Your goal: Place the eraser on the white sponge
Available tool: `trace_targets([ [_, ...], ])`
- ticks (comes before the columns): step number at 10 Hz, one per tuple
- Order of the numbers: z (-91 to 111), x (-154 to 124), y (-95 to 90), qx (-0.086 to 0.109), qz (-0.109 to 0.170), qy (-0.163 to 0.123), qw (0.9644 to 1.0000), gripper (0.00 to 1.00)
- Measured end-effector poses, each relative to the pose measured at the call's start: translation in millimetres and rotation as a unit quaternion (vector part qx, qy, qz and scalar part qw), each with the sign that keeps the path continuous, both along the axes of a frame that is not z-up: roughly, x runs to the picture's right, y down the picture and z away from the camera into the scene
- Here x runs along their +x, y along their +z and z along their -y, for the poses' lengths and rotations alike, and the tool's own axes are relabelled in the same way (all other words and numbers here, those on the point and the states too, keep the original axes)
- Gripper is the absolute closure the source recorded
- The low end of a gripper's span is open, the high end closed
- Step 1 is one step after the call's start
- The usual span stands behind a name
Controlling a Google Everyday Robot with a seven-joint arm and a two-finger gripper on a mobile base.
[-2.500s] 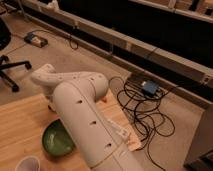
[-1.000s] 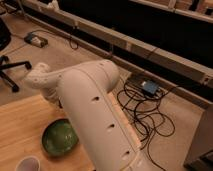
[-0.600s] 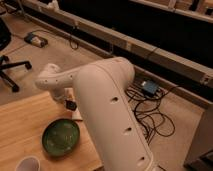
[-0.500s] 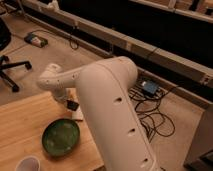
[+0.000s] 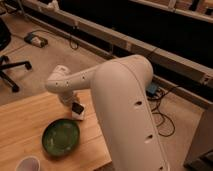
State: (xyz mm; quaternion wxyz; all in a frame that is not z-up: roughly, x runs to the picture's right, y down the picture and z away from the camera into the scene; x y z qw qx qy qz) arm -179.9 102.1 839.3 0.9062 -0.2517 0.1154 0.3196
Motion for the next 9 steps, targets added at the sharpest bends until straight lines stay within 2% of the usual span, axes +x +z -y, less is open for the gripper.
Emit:
trace_targets([
  [1, -1.2, 1.0, -0.7, -0.001, -0.001, 0.006, 1.0, 0.86],
  [2, -0.8, 1.8, 0.4, 0.0, 0.001, 0.003, 1.0, 0.81],
  [3, -3.0, 5.1, 4.2, 0.001, -0.001, -0.007, 1.0, 0.81],
  [4, -8.0, 8.8, 9.2, 0.001, -0.002, -0.02, 0.9998, 0.87],
  [6, -13.1, 13.7, 11.3, -0.001, -0.009, -0.012, 0.9999, 0.93],
  [8, -17.1, 15.8, 14.1, -0.001, -0.01, -0.014, 0.9998, 0.92],
  [9, -20.0, 15.6, 15.2, 0.0, -0.011, -0.019, 0.9998, 0.87],
])
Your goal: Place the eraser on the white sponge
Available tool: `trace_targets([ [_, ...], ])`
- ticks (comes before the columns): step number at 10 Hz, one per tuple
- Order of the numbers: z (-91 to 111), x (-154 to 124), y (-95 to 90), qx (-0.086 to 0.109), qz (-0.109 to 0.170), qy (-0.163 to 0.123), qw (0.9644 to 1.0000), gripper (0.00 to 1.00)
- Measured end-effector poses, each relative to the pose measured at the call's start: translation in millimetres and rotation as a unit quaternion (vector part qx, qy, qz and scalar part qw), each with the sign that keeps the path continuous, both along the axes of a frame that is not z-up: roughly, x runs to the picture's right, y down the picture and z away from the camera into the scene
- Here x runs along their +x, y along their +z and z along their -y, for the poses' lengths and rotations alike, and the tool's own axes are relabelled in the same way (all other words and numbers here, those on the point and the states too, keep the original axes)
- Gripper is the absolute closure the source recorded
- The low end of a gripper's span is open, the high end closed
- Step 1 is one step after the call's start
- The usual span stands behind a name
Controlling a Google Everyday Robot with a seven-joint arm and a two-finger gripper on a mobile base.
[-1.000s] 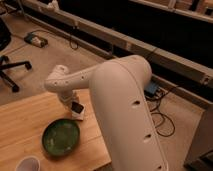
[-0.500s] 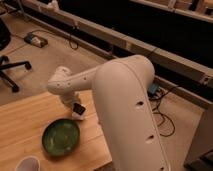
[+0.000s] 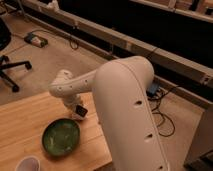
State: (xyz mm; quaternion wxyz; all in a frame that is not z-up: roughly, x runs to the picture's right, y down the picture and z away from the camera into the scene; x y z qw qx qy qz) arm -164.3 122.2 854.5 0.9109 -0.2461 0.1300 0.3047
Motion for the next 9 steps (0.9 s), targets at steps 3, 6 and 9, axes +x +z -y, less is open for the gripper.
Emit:
trace_targets([
  [3, -10.9, 4.6, 0.1, 0.0, -0.009, -0.005, 0.9999, 0.64],
  [6, -14.2, 5.6, 0.9, 0.001, -0.011, -0.005, 0.9999, 0.44],
  [9, -11.0, 7.2, -4.2, 0.001, -0.014, 0.007, 0.9999, 0.43],
])
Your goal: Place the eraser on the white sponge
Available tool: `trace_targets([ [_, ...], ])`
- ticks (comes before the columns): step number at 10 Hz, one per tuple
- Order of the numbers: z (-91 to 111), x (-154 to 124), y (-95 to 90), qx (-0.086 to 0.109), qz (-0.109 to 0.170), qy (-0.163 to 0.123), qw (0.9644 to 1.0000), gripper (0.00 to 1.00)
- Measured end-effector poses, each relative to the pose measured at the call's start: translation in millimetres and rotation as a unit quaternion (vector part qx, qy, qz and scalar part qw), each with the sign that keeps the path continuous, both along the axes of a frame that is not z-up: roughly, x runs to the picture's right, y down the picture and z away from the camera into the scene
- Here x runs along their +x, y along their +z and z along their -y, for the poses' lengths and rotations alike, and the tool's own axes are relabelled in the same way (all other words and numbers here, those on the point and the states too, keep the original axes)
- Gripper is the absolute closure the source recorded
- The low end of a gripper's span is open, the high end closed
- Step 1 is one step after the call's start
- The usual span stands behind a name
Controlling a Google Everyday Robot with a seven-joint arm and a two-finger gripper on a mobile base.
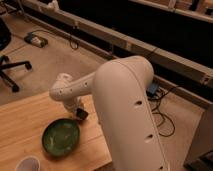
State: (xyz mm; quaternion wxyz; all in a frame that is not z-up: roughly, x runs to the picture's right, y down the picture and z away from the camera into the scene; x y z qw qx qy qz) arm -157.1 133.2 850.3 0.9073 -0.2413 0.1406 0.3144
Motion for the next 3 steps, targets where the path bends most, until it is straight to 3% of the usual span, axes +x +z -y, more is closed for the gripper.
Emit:
trace_targets([
  [3, 0.7, 1.1, -2.2, 0.001, -0.003, 0.008, 1.0, 0.43],
])
